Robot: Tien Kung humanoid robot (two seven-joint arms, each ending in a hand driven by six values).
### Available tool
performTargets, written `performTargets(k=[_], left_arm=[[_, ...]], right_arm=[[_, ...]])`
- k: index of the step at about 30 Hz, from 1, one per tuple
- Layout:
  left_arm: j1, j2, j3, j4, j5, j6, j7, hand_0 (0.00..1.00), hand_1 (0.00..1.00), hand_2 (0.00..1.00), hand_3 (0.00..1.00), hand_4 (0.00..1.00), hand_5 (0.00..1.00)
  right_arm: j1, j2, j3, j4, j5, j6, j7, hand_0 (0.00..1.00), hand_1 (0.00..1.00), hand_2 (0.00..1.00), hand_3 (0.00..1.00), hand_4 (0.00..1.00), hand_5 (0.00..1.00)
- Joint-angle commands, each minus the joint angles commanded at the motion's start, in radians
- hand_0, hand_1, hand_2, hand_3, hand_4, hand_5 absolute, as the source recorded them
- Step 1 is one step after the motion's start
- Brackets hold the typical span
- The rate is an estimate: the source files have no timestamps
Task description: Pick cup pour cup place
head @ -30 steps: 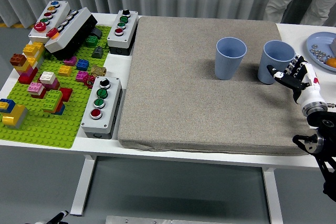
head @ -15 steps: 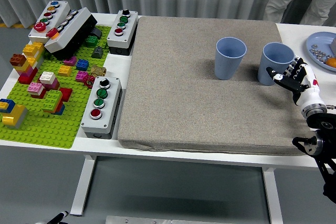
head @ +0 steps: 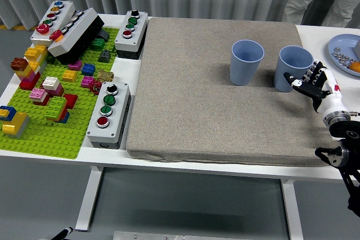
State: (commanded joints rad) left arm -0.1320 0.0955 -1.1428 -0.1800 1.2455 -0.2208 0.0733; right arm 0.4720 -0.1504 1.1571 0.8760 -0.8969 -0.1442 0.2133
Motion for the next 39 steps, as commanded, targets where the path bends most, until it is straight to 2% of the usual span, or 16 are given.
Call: performTargets(k=[5, 8, 9, 14, 15, 26, 39], left_arm=[[-0.001, 0.0, 0.0, 0.0, 0.0, 0.0, 0.0, 0.831, 0.817, 0.876, 0.817, 0.631, 0.991], [-0.002, 0.0, 0.0, 0.0, -0.001, 0.0, -0.001, 0.831, 0.817, 0.876, 0.817, 0.631, 0.991], [-0.002, 0.0, 0.0, 0.0, -0.001, 0.0, -0.001, 0.832, 0.817, 0.877, 0.817, 0.631, 0.991], [-0.002, 0.0, 0.0, 0.0, -0.001, 0.001, -0.001, 0.832, 0.817, 0.877, 0.817, 0.631, 0.991], [-0.002, 0.0, 0.0, 0.0, -0.001, 0.001, -0.001, 0.831, 0.817, 0.877, 0.817, 0.631, 0.993], [-0.003, 0.0, -0.001, 0.0, 0.001, 0.0, -0.001, 0.831, 0.817, 0.877, 0.816, 0.63, 0.991], [-0.002, 0.0, -0.008, 0.0, 0.005, 0.0, 0.0, 0.831, 0.817, 0.876, 0.813, 0.628, 0.992]], right_arm=[[0.001, -0.001, 0.002, -0.001, -0.002, 0.002, -0.001, 0.894, 0.862, 0.862, 0.865, 0.723, 0.109], [0.001, -0.002, 0.009, -0.003, -0.016, 0.022, -0.011, 0.894, 0.862, 0.862, 0.865, 0.723, 0.109], [0.001, -0.002, 0.01, -0.003, -0.018, 0.024, -0.012, 0.914, 0.873, 0.902, 0.877, 0.773, 0.146], [0.001, -0.003, 0.015, -0.004, -0.038, 0.038, -0.02, 0.914, 0.873, 0.902, 0.877, 0.773, 0.146], [0.001, -0.003, 0.015, -0.004, -0.041, 0.04, -0.022, 0.95, 0.901, 0.966, 0.933, 0.81, 0.169], [0.003, -0.003, 0.026, -0.005, -0.05, 0.055, -0.032, 0.953, 0.905, 0.969, 0.938, 0.814, 0.168], [0.002, -0.008, 0.041, 0.004, -0.066, 0.05, -0.041, 0.96, 0.906, 0.987, 0.939, 0.813, 0.17]])
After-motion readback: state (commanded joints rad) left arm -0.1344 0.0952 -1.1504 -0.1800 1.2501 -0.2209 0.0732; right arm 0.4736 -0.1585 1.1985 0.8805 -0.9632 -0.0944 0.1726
